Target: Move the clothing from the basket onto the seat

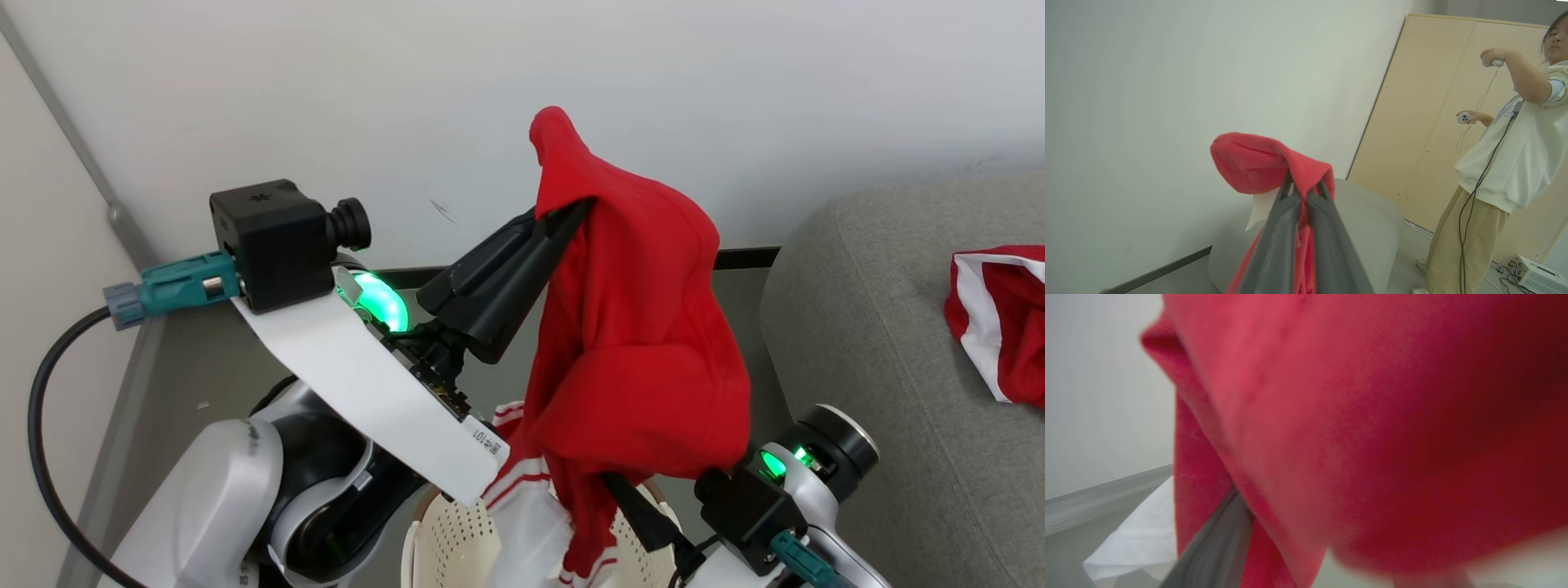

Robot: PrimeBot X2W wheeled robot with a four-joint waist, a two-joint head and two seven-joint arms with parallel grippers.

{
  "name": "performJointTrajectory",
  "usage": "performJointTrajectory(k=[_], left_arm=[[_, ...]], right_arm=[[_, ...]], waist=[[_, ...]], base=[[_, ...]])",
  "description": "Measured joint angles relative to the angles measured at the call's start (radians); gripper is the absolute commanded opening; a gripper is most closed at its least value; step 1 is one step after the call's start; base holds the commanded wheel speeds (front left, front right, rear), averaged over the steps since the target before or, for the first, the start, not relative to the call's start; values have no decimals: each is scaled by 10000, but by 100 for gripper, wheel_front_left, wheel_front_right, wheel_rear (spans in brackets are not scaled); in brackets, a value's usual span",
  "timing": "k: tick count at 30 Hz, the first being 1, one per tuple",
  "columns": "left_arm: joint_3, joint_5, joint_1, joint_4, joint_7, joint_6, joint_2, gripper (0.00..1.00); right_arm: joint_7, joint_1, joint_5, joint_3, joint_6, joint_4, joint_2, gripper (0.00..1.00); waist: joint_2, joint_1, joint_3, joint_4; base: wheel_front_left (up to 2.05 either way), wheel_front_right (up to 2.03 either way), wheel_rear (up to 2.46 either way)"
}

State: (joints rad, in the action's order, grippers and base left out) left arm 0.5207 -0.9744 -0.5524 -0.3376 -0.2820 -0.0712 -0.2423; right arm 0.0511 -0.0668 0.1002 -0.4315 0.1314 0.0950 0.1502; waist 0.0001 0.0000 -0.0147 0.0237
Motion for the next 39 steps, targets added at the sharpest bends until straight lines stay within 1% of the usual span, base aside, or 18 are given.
performJointTrajectory(k=[6, 7, 8, 11, 14, 17, 18, 19, 23, 28, 37, 38, 39], left_arm=[[142, -198, -37, -199, -161, 0, 171, 0], [155, -203, -37, -217, -173, 0, 198, 0], [155, -226, -37, -219, -173, 0, 201, 0], [94, -244, -37, -198, -173, -21, 151, 0], [-77, -240, -37, -77, -171, -182, 48, 0], [-362, -226, -12, 244, -167, -349, -130, 0], [-508, -54, -8, 464, -159, -433, -328, 0], [-593, -54, 23, 562, -151, -476, -395, 0], [-713, -71, 316, 894, -79, -606, -433, 0], [-838, -52, 437, 1283, -65, -667, -642, 0], [-888, 36, 814, 1925, 75, -696, -784, 0], [-894, 36, 821, 1996, 102, -696, -794, 30], [-894, 42, 821, 2044, 109, -694, -809, 100]], right_arm=[[-159, -105, 245, 155, 0, -102, -61, 100], [-169, -104, 245, 198, 0, -125, -119, 73], [-176, -104, 238, 278, 0, -146, -196, 0], [-249, -67, 100, 374, 0, -272, -339, 0], [-261, 39, -136, 441, 0, -339, -485, 0], [-259, 96, -186, 462, 0, -382, -516, 0], [-259, 96, -213, 525, 0, -374, -533, 0], [-259, 96, -211, 583, 0, -370, -541, 0], [-261, 96, -209, 719, 0, -349, -548, 0], [-261, 96, -209, 734, 0, -305, -585, 0], [-261, 96, -207, 892, 0, -226, -608, 0], [-261, 96, -205, 911, 0, -215, -608, 0], [-261, 96, -205, 928, 0, -201, -608, 0]], waist=[[0, 0, 32, 68], [0, -1, 34, 82], [0, 0, 34, 95], [0, 0, 32, 130], [0, 0, 22, 150], [0, -1, 9, 154], [0, 0, -1, 143], [0, 0, -6, 134], [0, 0, -22, 81], [0, 0, -26, -1], [0, 0, 10, -141], [0, 0, 15, -151], [0, 0, 20, -160]], base=[[0, 0, 0], [0, 0, 0], [0, 0, 0], [0, 0, 0], [0, 0, 0], [0, 0, 0], [0, 0, 0], [0, 0, 0], [0, 0, 0], [0, 0, 0], [0, 0, 0], [0, 0, 0], [0, 0, 0]])
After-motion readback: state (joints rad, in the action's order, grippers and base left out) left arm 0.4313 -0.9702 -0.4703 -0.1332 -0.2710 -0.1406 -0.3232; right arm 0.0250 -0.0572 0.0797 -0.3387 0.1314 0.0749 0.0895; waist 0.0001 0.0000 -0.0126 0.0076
